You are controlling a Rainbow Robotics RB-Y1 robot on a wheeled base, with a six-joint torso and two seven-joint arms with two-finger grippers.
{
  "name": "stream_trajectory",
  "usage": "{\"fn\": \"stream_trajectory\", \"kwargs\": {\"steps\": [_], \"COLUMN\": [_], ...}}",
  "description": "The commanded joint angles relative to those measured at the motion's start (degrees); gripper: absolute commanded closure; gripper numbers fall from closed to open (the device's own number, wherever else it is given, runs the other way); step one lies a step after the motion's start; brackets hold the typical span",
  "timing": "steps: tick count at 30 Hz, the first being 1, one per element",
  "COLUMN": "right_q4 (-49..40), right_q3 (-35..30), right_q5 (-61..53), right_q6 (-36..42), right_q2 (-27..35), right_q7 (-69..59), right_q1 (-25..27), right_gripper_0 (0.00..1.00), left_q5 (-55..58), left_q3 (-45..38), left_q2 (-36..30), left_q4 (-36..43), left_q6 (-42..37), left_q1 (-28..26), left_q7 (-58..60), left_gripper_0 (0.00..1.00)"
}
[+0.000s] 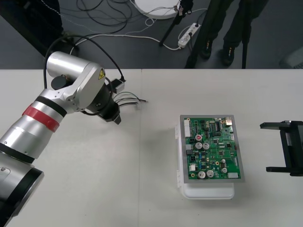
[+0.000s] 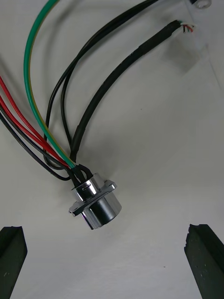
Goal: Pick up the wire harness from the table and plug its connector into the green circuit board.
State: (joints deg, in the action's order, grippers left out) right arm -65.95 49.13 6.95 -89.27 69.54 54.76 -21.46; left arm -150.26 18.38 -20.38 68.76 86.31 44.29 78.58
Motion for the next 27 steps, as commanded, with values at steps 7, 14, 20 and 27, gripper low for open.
{"fn": "stream_trajectory", "kwargs": {"steps": [7, 14, 20, 27], "right_q4": [0.3, -0.1, -0.6, -0.8], "right_q3": [0.4, 0.4, 0.4, 0.4], "right_q5": [-0.7, -0.6, -0.4, -0.2], "right_q6": [-0.7, -0.7, -0.7, -0.7], "right_q2": [-0.4, -0.4, -0.5, -0.5], "right_q7": [1.1, -2.2, -4.6, -4.2], "right_q1": [-1.5, -1.3, -1.4, -1.4], "right_gripper_0": [0.0, 0.0, 0.0, 0.0], "left_q5": [-4.1, -4.3, -4.3, -4.3], "left_q3": [-4.8, -8.2, -8.3, -8.2], "left_q2": [3.9, 5.6, 5.5, 5.6], "left_q4": [-4.9, -7.0, -7.8, -8.7], "left_q6": [-5.7, -9.1, -10.8, -12.4], "left_q1": [2.4, 2.4, 2.4, 2.4], "left_q7": [-1.7, -1.7, -1.6, -1.5], "left_gripper_0": [0.0, 0.0, 0.0, 0.0]}}
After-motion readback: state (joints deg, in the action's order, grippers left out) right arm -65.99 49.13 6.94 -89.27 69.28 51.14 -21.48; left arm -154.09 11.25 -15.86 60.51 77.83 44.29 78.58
